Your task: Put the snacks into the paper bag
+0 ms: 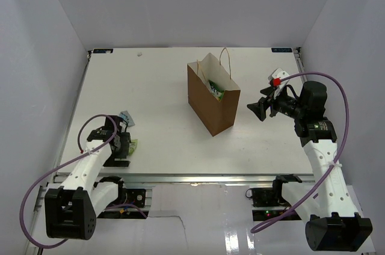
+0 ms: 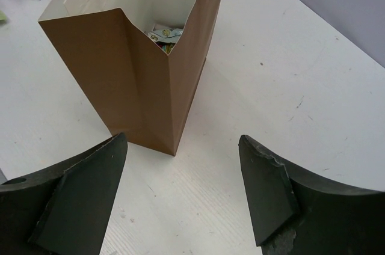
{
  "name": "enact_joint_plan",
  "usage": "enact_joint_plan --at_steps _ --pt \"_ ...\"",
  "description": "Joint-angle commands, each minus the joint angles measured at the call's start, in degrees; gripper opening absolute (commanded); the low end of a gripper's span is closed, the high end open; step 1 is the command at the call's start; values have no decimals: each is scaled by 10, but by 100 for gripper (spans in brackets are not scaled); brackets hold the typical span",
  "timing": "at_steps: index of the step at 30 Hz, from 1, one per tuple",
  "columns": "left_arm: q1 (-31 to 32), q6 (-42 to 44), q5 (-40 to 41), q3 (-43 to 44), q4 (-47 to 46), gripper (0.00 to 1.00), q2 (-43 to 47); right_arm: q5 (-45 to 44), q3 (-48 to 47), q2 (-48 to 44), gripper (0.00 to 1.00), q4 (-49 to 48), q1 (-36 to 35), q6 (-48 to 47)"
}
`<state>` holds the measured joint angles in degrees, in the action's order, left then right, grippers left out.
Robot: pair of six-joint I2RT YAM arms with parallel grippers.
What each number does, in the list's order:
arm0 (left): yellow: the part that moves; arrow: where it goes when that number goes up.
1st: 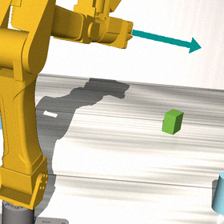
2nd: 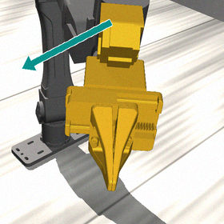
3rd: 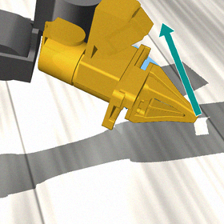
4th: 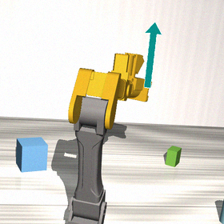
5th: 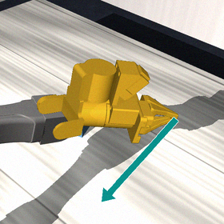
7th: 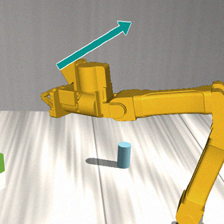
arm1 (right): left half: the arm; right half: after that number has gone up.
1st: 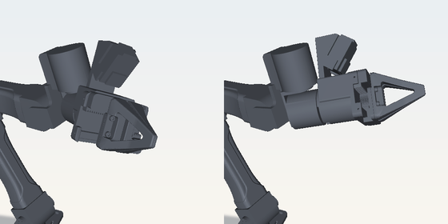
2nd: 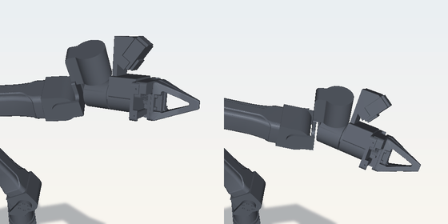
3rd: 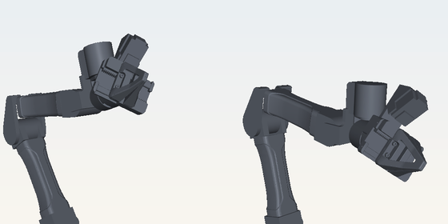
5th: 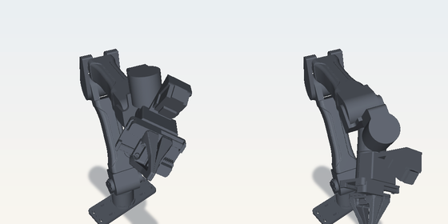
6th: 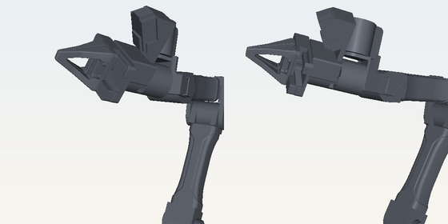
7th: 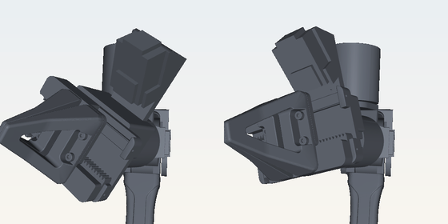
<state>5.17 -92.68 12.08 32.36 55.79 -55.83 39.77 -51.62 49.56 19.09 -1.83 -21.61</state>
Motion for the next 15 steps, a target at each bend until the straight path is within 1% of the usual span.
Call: enact_joint_plan --at_steps 1,3,4,5,8,9,12,13,15 --pt "-35 -42 -29 -9 -66 92 -22 20 2 -3 81 -21 3 8" --pt "-51 -22 -32 -6 -92 92 -42 22 4 -4 81 -20 3 8" --pt "-78 -11 -34 -5 -101 92 -66 22 5 -6 81 -20 3 7" --pt "-85 0 -36 -4 -104 91 -80 22 5 -7 81 -20 3 7" --pt "-112 29 -40 -9 -134 83 -109 22 9 -12 81 -20 5 8" --pt "-119 37 -45 -13 -142 76 -110 21 10 -16 81 -18 4 8" --pt "-138 58 -58 -28 -166 63 -109 18 13 -18 81 -17 5 6" --pt "-139 63 -63 -31 -170 52 -106 16 13 -20 81 -16 6 6" --pt "-140 75 -69 -33 -182 38 -98 17 14 -20 81 -16 9 7"
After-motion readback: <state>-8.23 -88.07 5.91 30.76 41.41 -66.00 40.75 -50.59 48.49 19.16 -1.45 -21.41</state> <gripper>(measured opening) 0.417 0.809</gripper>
